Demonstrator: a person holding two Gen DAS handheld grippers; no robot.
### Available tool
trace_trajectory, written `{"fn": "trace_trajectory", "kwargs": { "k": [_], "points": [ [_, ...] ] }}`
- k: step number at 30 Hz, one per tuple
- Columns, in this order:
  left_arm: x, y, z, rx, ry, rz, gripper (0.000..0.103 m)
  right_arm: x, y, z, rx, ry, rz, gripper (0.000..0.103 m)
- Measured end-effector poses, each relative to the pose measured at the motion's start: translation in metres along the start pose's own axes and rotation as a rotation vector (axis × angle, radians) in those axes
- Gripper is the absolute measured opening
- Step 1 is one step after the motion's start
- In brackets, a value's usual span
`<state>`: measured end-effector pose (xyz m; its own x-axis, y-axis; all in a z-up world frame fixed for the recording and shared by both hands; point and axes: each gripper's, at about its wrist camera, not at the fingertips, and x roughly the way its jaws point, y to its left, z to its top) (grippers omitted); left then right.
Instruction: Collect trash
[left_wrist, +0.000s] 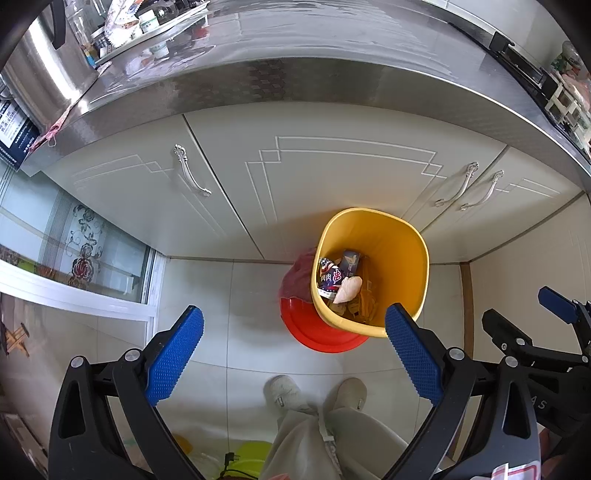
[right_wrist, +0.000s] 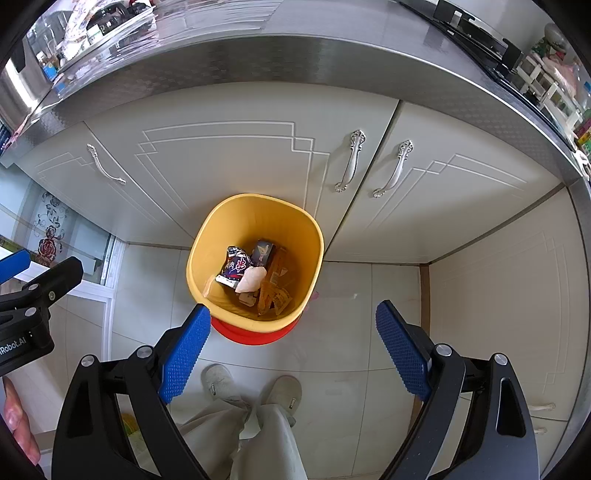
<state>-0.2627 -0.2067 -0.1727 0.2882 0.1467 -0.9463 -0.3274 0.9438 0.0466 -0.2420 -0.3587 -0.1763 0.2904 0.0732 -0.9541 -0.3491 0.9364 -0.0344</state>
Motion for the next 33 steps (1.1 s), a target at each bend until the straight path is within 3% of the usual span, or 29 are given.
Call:
{"fn": "trace_trajectory", "kwargs": {
  "k": [33],
  "points": [
    [0.0026, -0.0035, -0.0026, -0.007, 0.018, -0.01, 0.098, 0.0022, -0.0021, 0.0012, -0.001, 0.007, 0.003, 0.091]
  ]
}}
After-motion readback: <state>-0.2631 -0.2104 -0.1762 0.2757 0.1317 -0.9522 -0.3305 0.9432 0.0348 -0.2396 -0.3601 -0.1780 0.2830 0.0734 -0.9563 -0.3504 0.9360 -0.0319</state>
